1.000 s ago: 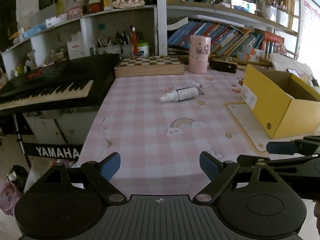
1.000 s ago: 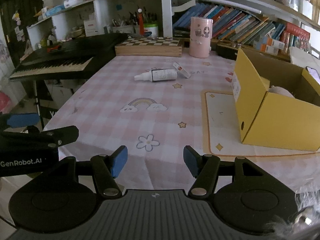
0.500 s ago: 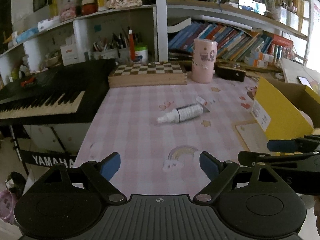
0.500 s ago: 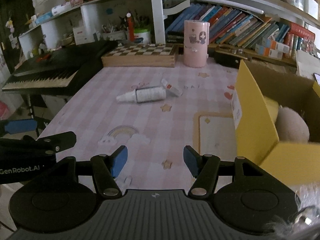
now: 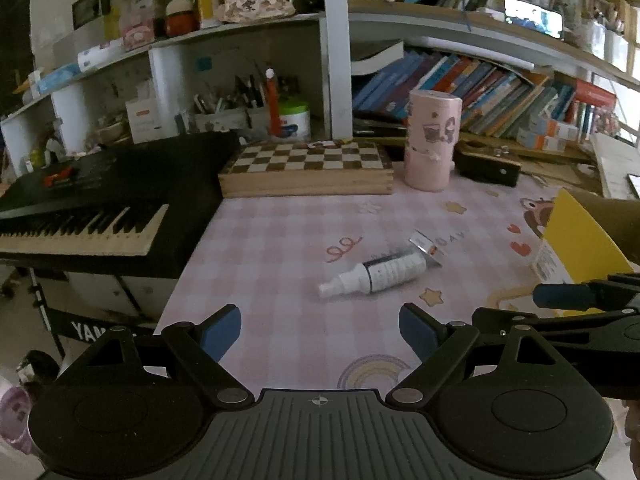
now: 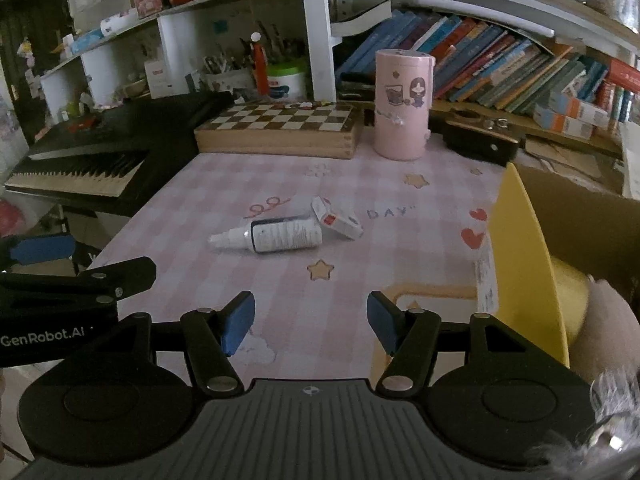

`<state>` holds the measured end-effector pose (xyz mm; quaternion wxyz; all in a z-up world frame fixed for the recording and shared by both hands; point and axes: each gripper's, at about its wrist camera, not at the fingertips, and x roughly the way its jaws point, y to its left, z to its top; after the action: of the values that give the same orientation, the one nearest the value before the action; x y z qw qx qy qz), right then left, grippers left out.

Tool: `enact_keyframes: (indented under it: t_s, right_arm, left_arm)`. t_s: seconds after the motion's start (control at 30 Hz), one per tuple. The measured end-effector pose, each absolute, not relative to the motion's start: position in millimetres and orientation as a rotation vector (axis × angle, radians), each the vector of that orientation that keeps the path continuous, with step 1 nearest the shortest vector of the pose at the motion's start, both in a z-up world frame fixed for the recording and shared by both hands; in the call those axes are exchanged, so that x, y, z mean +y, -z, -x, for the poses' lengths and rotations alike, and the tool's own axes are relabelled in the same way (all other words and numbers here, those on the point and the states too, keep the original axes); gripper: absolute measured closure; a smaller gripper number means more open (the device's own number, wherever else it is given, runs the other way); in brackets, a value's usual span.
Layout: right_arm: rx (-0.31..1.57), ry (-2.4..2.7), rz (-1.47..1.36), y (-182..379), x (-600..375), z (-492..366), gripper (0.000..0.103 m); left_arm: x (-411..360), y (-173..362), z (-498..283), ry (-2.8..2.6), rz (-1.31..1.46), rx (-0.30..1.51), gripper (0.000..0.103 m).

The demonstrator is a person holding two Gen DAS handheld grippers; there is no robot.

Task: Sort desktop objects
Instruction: 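Withdraw both tools from the box toward the white bottle and stapler box, then close the right tool on the small white stapler box and lift it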

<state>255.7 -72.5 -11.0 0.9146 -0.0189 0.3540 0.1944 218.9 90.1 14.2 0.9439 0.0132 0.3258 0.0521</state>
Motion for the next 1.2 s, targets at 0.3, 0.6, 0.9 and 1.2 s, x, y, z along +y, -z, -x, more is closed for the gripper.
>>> enact_keyframes:
  t_s: [0.3,0.6,0.9,1.2]
  right_arm:
    - [0.733,-0.412,0.045,17.8,-72.5,-299.3,0.043]
    - [0.76,-0.413,0.017,26.0,-63.5,-347.3,0.043]
    - [0.813,-0.408,-0.002,42.9,-48.4,-395.5,0.035]
    - [0.912,-0.401,-0.056,68.0,-43.7,-427.1,0.037]
  left_arm:
    - [89.3,-4.8,-249.3,-0.143,-0.024,0.691,0.014]
    - [88.0,7.4,-276.5,-0.166,-0.032,0.728,0.014]
    - [83.7,15.7,-295.3,-0.165,-0.055,0.75,0.014]
    - [83.4,20.2,-311.3,-0.159,-0.068,0.764,0.014]
